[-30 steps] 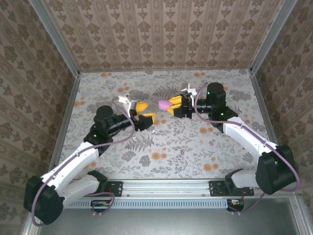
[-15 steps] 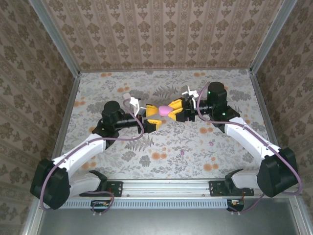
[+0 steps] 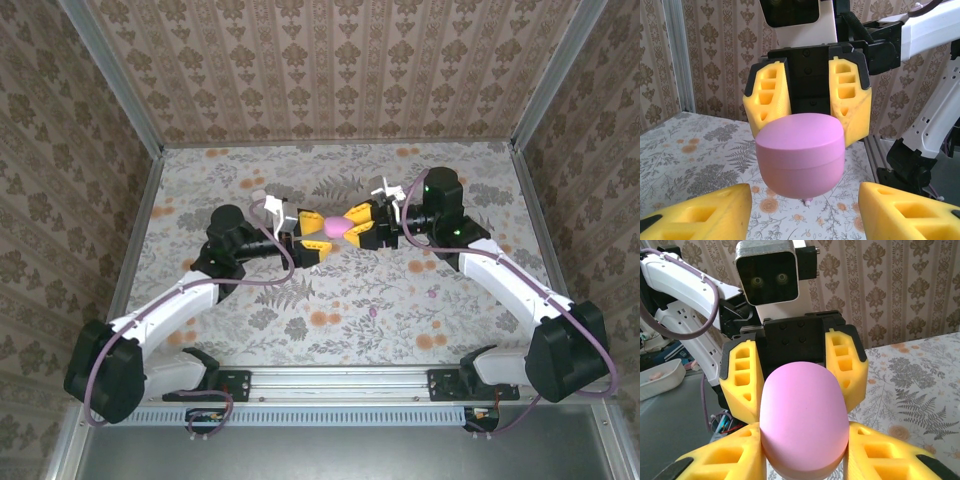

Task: Insert wireless bluetooth earbuds into charging case

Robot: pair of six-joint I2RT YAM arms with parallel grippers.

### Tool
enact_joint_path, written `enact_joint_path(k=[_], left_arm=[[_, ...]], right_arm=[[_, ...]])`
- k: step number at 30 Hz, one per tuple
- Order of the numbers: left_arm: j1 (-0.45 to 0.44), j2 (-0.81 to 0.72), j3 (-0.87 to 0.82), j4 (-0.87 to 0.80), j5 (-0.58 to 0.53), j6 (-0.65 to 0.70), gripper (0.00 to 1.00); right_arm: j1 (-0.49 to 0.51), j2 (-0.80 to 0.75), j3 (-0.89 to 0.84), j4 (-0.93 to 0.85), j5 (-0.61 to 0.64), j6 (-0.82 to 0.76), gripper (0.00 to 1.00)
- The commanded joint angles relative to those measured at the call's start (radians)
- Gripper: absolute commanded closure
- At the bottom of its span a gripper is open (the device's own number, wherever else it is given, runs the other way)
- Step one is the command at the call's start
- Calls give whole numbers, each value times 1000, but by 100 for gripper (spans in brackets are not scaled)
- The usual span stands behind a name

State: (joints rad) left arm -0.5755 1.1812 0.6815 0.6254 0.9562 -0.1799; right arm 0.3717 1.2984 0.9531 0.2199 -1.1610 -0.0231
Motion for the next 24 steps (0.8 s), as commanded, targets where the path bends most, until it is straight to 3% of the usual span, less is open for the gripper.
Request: enact_joint_path(k=[1, 24], left_arm=[[-6, 7, 38, 30, 17, -23, 41], [-23, 42, 81, 28, 28, -90, 52]], right_arm=[[10, 8, 33, 13, -41, -18, 63], [25, 4, 33, 16, -19, -29, 62]])
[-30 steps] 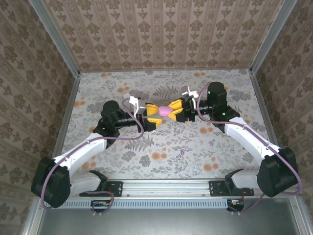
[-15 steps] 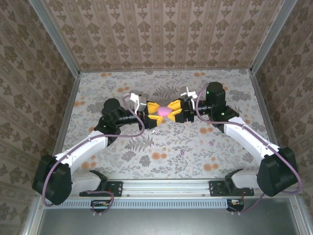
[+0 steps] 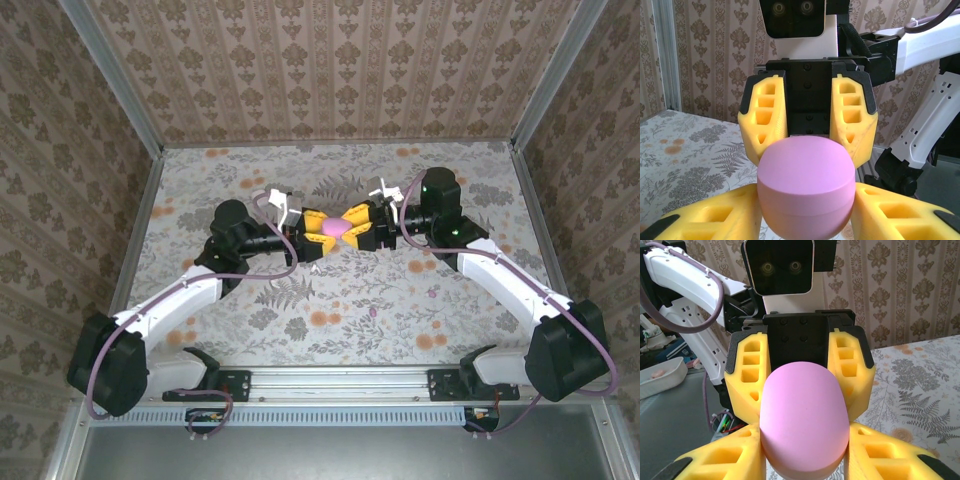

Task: Insert wireless bluetooth earbuds into charging case

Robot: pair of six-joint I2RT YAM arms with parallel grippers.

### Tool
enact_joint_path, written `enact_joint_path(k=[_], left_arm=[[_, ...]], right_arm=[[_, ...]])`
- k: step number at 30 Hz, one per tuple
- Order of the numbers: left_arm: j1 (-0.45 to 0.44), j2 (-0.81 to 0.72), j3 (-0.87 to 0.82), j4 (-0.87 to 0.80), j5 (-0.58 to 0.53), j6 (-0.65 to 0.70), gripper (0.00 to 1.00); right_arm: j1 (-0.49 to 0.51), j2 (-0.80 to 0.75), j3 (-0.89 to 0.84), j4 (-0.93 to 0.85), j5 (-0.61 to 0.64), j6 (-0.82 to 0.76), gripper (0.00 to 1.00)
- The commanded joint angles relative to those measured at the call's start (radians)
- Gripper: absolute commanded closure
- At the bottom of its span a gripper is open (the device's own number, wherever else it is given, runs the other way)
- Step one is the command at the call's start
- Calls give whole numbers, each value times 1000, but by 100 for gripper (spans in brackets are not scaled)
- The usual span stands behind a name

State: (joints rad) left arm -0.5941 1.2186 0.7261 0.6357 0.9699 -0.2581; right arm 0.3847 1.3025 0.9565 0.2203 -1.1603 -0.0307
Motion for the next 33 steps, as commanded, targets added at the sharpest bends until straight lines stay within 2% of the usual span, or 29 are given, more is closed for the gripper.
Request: enact_joint_path(k=[1, 9, 14, 16, 21, 25, 29, 33], left_arm=[[-5, 6, 37, 17, 13, -10, 53], [-10, 7, 52, -17, 26, 6, 61], [-13, 1, 51, -27, 6, 15, 63], [-15, -6, 44, -25, -19, 19, 65], [-19, -35, 7, 10, -113, 27, 66], [-37, -55, -36, 65, -191, 38, 66], [-59, -63, -56, 84, -232, 63, 66], [-80, -64, -63, 93, -262, 81, 66]], right_arm=[[11, 0, 29, 16, -17, -21, 62], [14, -3, 27, 17, -7, -20, 60], [14, -15, 18, 24, 38, -1, 54], [13, -26, 8, 26, 65, 7, 52], [10, -73, -37, 58, 191, 56, 37], [10, -120, -61, 61, 291, 168, 31], [9, -142, -25, -45, 292, 265, 30], [12, -150, -6, -106, 248, 283, 29]])
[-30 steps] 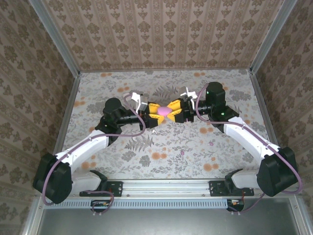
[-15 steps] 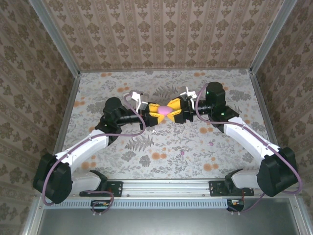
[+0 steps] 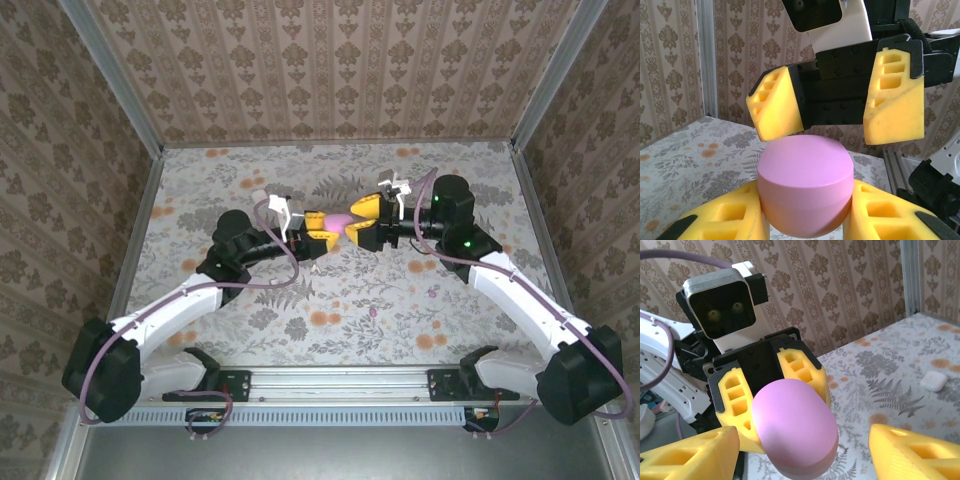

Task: Insert wireless bluetooth earbuds into charging case

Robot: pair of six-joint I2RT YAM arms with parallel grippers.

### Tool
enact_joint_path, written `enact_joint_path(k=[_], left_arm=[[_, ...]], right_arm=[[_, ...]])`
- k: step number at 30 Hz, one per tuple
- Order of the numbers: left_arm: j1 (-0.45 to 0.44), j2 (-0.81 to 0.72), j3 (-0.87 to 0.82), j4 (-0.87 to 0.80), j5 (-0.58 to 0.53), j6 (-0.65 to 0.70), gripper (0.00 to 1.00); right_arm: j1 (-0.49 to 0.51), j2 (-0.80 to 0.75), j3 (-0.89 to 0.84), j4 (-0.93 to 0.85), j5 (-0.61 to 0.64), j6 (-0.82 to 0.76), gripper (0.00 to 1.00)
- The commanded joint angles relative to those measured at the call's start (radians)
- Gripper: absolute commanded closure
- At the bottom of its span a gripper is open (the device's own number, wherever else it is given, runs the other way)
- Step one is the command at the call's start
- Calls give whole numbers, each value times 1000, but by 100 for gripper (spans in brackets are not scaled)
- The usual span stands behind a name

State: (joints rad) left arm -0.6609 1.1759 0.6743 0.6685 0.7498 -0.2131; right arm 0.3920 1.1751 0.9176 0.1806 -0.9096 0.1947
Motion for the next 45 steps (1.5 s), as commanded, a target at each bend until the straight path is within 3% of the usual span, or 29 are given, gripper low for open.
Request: enact_joint_path(k=[1, 8, 15, 31, 35, 40, 45], left_arm=[[-18, -22, -15, 63, -50, 40, 66], [-31, -22, -25, 92, -79, 41, 66], [-38, -12, -26, 128, -50, -10, 65], [-40, -36, -23, 107, -15, 12, 65], [-41, -47, -27, 89, -24, 25, 65], [-41, -57, -36, 76, -36, 35, 65], [-41, -60, -39, 45, -61, 55, 65]], right_arm=[[5, -28, 33, -78, -2, 58, 28], [5, -27, 38, -139, 15, 28, 27], [6, -17, 53, -138, 51, 44, 30], [0, 41, 126, -126, 154, 116, 33], [0, 53, 162, -191, 232, 163, 33], [-5, 78, 274, -398, 308, 199, 33], [-10, 17, 272, -388, 329, 229, 29]])
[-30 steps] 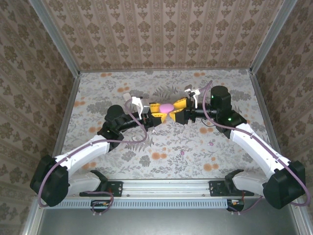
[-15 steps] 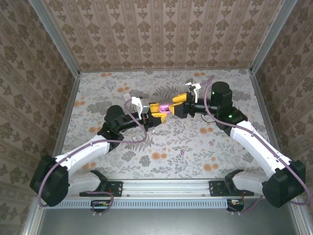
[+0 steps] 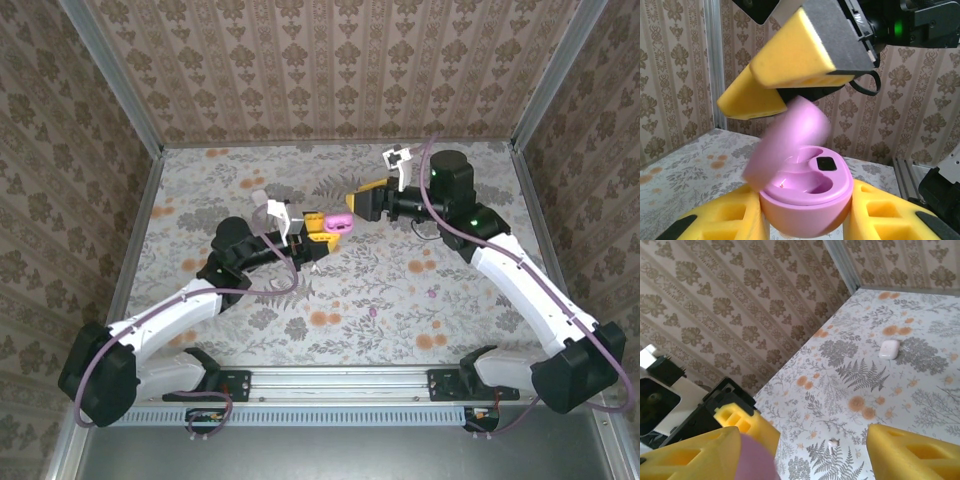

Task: Insert wireless bluetooth earbuds into charging case

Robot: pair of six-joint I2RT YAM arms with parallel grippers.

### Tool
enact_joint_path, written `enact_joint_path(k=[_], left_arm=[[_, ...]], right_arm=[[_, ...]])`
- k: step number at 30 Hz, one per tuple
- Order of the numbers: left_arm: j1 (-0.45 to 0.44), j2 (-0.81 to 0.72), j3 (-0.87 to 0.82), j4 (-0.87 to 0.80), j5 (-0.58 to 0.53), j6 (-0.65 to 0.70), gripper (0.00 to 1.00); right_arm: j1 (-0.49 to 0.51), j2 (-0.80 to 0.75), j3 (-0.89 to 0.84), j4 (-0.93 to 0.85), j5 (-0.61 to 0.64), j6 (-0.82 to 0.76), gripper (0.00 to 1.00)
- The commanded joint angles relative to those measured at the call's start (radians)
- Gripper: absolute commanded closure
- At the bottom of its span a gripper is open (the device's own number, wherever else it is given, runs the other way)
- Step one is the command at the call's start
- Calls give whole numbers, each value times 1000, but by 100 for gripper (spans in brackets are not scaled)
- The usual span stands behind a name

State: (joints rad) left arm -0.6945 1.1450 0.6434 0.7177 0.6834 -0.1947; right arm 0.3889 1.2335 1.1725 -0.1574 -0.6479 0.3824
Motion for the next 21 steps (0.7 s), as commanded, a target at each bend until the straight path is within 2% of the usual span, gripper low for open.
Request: enact_joint_path(k=[1, 3, 5, 6, 7, 9, 11, 13, 19, 21], left_arm=[[-7, -31, -12, -6, -1, 38, 65], [-8, -37, -22, 0, -15, 39, 65], [-7, -45, -32, 2, -29, 40, 65], [-7, -49, -37, 2, -33, 40, 65], [-7, -51, -40, 2, -35, 41, 65], [-7, -56, -41, 0, -35, 40, 65], [-8, -57, -38, 2, -35, 34, 65], [-8, -50, -33, 12, -25, 28, 65], [-15, -20, -3, 25, 7, 16, 65], [-19, -16, 5, 24, 14, 17, 65]], right_arm=[[-8, -70, 11, -50, 95, 41, 28], [-20, -123, -3, -80, 190, 48, 27], [-58, -173, -28, -162, 393, 106, 29], [-88, -191, -45, -179, 412, 112, 30], [-123, -207, -69, -186, 393, 119, 33], [-153, -228, -112, -129, 152, 66, 32], [-139, -243, -156, -42, -94, 7, 30], [-116, -250, -186, 10, -200, -41, 30], [2, -198, -157, -78, -253, -251, 25], [28, -185, -156, -69, -226, -280, 23]])
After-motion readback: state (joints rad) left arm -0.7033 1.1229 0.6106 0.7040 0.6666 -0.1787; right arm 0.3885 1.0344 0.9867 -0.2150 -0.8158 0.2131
